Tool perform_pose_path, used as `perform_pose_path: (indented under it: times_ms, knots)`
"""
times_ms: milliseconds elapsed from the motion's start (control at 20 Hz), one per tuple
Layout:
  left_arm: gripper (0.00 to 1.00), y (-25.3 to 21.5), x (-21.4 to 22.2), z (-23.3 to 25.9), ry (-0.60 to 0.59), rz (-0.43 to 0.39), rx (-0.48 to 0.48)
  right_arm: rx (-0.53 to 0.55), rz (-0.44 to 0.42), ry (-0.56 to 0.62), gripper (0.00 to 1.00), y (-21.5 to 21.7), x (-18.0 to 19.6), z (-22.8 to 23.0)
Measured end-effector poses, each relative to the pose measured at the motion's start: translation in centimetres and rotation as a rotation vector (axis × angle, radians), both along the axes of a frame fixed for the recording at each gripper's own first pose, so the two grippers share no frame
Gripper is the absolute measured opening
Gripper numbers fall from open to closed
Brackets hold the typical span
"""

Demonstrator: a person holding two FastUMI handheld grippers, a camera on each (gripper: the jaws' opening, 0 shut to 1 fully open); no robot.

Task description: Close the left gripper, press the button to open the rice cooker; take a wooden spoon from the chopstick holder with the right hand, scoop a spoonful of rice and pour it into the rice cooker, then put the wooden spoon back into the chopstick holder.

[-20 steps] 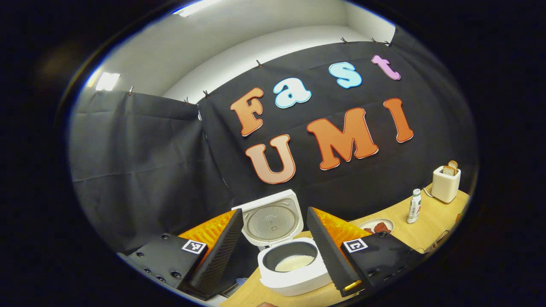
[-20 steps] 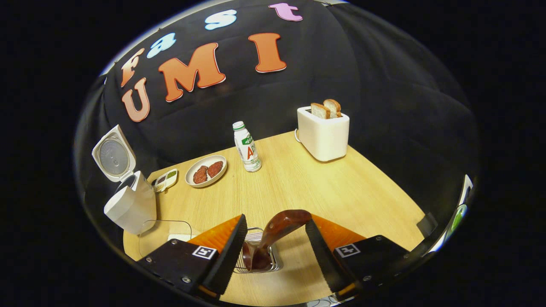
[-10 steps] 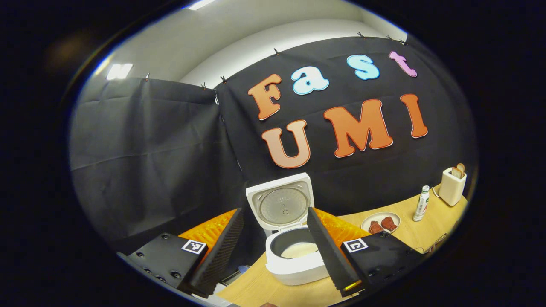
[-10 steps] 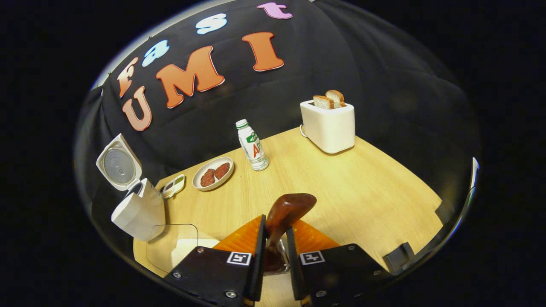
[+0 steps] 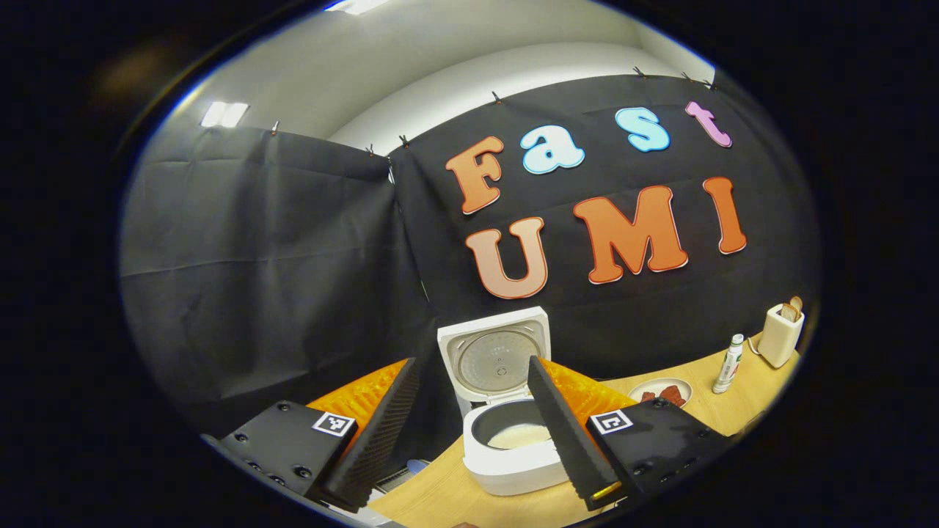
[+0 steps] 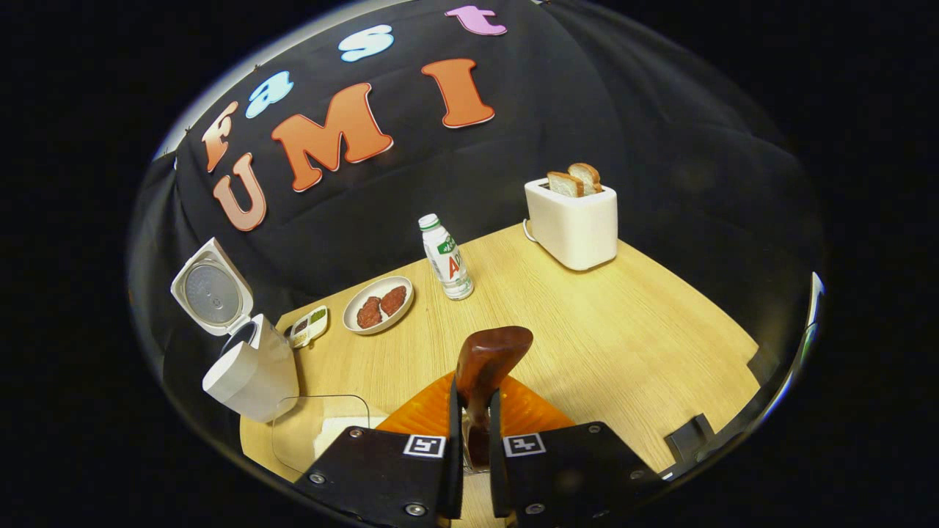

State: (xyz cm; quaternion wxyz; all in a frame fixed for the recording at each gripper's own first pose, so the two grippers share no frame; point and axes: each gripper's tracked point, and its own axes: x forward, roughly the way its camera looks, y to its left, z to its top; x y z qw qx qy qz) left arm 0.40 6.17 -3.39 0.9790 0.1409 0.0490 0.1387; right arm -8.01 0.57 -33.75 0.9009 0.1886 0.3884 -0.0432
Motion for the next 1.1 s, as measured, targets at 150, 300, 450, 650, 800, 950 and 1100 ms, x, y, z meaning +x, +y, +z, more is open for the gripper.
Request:
perform_pose_path:
  times_ms: [150,300,450,650,800,950,1100]
  knots:
    - [1.00,1.1,-0.3,-0.1,-0.018,0.014,-0.027,-0.024,0.012,-0.055,0.15,0.4,1.1,3.2]
    - [1.00,2.0,-0.4,-0.4,-0.026,0.010,-0.061,-0.007,0.070,-0.130,0.14,2.6,2.5,7.1]
    - [0.98,3.4,-1.1,-1.1,-0.024,0.018,-0.066,0.033,0.126,-0.172,0.14,5.6,3.3,9.5]
    - [0.98,5.4,-1.2,-1.7,-0.028,0.027,-0.084,0.051,0.222,-0.189,0.14,10.7,3.3,9.7]
    - [0.98,7.3,-1.5,-2.0,-0.028,0.046,-0.089,0.031,0.277,-0.145,0.14,13.7,2.5,7.4]
    - [0.98,9.2,-1.7,-2.3,-0.022,0.063,-0.079,-0.025,0.335,-0.081,0.15,15.4,1.8,4.4]
    - [0.99,11.0,-2.1,-2.5,-0.014,0.077,-0.058,-0.106,0.358,-0.057,0.14,16.1,1.7,2.0]
